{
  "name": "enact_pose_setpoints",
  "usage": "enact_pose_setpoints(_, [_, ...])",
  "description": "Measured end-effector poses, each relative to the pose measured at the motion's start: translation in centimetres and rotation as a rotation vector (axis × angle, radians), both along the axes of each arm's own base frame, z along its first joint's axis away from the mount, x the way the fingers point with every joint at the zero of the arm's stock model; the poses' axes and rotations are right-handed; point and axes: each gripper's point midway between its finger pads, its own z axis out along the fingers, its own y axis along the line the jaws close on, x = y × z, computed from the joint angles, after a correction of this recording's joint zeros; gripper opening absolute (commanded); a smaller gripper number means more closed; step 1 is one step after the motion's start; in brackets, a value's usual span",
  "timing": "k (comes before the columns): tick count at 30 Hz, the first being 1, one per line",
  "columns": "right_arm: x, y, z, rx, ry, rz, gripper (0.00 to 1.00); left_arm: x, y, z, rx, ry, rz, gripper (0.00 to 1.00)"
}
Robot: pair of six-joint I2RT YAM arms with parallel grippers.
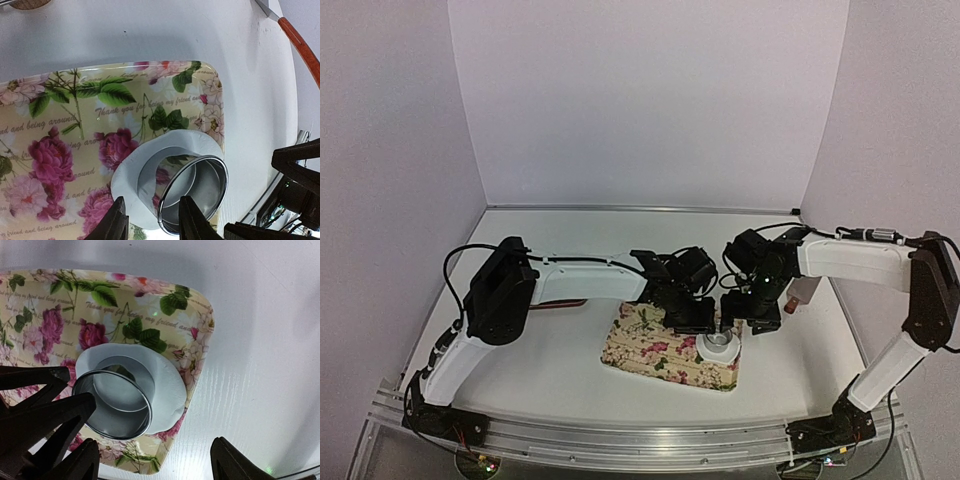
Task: Roll out the dumpling wrappers from the dough
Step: Press the dumpling wrapper onto the work surface.
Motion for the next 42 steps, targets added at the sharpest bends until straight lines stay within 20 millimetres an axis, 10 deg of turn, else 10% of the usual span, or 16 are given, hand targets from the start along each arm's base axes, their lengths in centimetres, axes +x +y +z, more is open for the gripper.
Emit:
enact_pose_setpoints(7, [0.0, -0.8, -0.3, -0.011, 0.015, -0.021, 0.70, 0.0, 0.3, -0.4, 0.009, 0.013, 0.022, 0.31])
enact_pose_setpoints(12, [0.0, -1.0, -0.3, -0.013, 0.020, -0.034, 0.42, 0.0, 0.3, -0.4, 0.009, 0.015, 0.023, 0.29])
enact_pose_setpoints(26, [0.0, -0.9, -1.7, -0.038, 0.063, 0.001, 0.14, 0.2, -0.2, 0.6, -0.008, -0.004, 0.008, 0.18])
enact_pose_setpoints(42, [1.2, 0.8, -2.6, -0.005, 0.083, 0.037, 0.00, 0.7, -1.1, 2.1, -0.030, -0.042, -0.019, 0.13])
